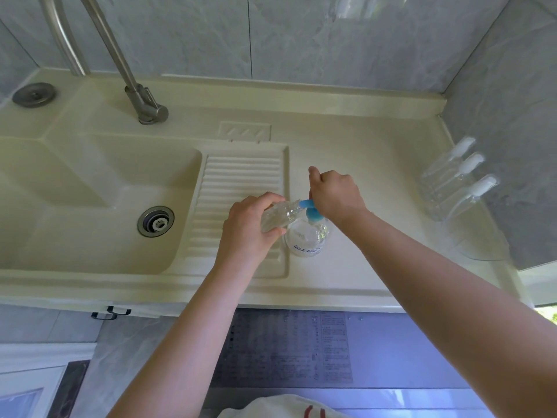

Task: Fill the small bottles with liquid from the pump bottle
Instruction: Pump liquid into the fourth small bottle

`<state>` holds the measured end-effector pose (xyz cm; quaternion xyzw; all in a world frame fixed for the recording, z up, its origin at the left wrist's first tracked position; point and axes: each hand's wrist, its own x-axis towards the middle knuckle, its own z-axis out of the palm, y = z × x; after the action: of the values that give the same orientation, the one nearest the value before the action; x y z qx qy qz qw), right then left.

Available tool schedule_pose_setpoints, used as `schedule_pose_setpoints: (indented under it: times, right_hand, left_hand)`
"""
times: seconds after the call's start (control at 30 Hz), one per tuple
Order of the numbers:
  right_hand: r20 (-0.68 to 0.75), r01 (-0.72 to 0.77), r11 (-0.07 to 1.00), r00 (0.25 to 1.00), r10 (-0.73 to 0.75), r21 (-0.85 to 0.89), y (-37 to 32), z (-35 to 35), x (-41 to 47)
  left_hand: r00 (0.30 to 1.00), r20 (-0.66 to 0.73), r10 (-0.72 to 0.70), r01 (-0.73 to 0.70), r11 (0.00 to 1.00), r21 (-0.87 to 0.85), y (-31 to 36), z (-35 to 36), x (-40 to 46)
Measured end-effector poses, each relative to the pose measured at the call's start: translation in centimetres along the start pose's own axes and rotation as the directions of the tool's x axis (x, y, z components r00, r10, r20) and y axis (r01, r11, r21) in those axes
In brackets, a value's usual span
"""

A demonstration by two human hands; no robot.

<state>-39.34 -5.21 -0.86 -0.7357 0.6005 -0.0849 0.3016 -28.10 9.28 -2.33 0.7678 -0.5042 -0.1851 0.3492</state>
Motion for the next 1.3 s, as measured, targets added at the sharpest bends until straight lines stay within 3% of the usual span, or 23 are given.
schedule_pose_setpoints:
  times: [0.27,0.47,0.8,1.1,1.3]
  right_hand:
    - [0.061,-0.023,0.999,0.998,0.021,0.028,-0.30,-0.67,-0.25]
    - [-0.041,-0.030,0.999,0.999,0.028,-0.035,-0.06,0.11,-0.22]
    - [0.049,-0.025,0.999,0.999,0.023,0.041,-0.14,-0.70,-0.29]
    - [-0.050,-0.023,1.000,0.999,0.022,-0.013,-0.19,0.00,-0.44]
    - [0.091,-0.057,0.998,0.994,0.053,0.041,0.08,-0.80,-0.24]
  left_hand:
    - [1.000,-0.010,0.015,-0.015,1.000,-0.024,-0.02,-0.06,-0.03]
    - [1.000,0.000,0.017,-0.017,0.999,-0.034,0.00,-0.02,0.12]
    - [1.000,-0.010,0.027,-0.028,0.999,-0.036,0.08,-0.23,0.07]
    - [1.000,0.015,0.025,-0.023,0.992,-0.121,0.60,0.06,0.23]
    - [1.000,0.014,0.018,-0.015,0.989,-0.150,0.59,-0.20,-0.06]
